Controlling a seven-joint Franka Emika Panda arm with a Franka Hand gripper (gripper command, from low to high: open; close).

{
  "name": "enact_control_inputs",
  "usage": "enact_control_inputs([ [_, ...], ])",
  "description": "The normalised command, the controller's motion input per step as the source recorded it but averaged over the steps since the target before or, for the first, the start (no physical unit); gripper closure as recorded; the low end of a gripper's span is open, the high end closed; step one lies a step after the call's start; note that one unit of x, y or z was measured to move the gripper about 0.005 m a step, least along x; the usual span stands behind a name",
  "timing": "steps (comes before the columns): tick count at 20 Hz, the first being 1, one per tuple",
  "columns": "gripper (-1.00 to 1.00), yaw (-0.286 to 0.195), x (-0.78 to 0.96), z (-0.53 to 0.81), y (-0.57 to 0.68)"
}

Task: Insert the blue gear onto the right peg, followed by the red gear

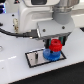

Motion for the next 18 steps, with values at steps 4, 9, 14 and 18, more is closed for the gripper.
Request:
enact_control_inputs([
  [4, 1.00, 0.000, 0.27, -0.07, -0.17],
  [9, 1.00, 0.000, 0.20, -0.19, -0.16],
  [14, 1.00, 0.000, 0.10, 0.13, -0.03],
  [18, 1.00, 0.000, 0.07, 0.19, -0.02],
])
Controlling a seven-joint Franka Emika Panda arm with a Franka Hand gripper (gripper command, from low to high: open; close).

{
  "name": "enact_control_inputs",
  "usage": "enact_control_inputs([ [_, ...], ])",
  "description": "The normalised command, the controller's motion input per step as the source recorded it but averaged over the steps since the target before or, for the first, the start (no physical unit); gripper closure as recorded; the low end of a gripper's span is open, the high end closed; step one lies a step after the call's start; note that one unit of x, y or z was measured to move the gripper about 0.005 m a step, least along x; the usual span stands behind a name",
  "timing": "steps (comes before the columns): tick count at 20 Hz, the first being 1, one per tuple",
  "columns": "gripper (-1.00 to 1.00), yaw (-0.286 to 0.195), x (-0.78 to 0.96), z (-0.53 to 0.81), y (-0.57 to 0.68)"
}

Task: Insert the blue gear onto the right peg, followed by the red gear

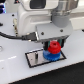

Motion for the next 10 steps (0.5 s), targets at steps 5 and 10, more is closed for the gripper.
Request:
enact_control_inputs([
  [5, 1.00, 0.000, -0.04, 0.14, -0.01],
  [10, 1.00, 0.000, 0.14, -0.08, -0.09],
])
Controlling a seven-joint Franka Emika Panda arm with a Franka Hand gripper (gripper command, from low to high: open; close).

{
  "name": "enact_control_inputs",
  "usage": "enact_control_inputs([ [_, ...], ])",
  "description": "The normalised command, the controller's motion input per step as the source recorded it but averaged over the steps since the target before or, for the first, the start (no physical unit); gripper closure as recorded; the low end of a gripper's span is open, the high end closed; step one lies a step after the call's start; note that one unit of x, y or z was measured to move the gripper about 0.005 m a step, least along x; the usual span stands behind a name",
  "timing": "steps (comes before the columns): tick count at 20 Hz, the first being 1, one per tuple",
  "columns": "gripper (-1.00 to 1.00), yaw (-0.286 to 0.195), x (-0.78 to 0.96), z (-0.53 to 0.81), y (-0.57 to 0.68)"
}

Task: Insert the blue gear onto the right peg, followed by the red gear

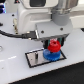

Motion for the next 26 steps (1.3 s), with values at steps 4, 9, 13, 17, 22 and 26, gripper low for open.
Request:
enact_control_inputs([
  [4, 1.00, 0.000, 0.17, -0.21, -0.07],
  [9, 1.00, 0.000, 0.12, -0.10, 0.00],
  [13, 1.00, 0.000, 0.03, 0.11, -0.03],
  [17, 1.00, 0.000, -0.08, 0.24, -0.08],
  [22, 1.00, 0.000, 0.10, -0.04, -0.03],
  [26, 1.00, 0.000, 0.18, -0.21, -0.01],
])
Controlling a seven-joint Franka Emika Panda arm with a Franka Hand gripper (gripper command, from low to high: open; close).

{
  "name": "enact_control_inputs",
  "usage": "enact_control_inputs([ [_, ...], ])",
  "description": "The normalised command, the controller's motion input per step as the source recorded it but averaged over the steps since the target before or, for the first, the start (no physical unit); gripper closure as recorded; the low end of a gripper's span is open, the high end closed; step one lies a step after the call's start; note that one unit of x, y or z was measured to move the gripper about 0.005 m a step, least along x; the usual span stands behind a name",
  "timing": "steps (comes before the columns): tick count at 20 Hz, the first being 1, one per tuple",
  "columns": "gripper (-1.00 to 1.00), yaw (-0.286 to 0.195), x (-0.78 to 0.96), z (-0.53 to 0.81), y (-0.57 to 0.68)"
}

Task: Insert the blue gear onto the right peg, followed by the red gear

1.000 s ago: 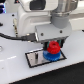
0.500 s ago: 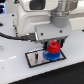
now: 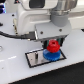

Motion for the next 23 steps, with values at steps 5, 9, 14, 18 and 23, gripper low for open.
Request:
enact_control_inputs([
  [5, 1.00, 0.000, 0.14, -0.23, 0.00],
  [9, -1.00, 0.000, 0.07, 0.02, 0.11],
  [14, -1.00, 0.000, 0.00, 0.33, 0.15],
  [18, -1.00, 0.000, 0.00, 0.46, 0.14],
  [23, -1.00, 0.000, -0.01, 0.27, 0.05],
])
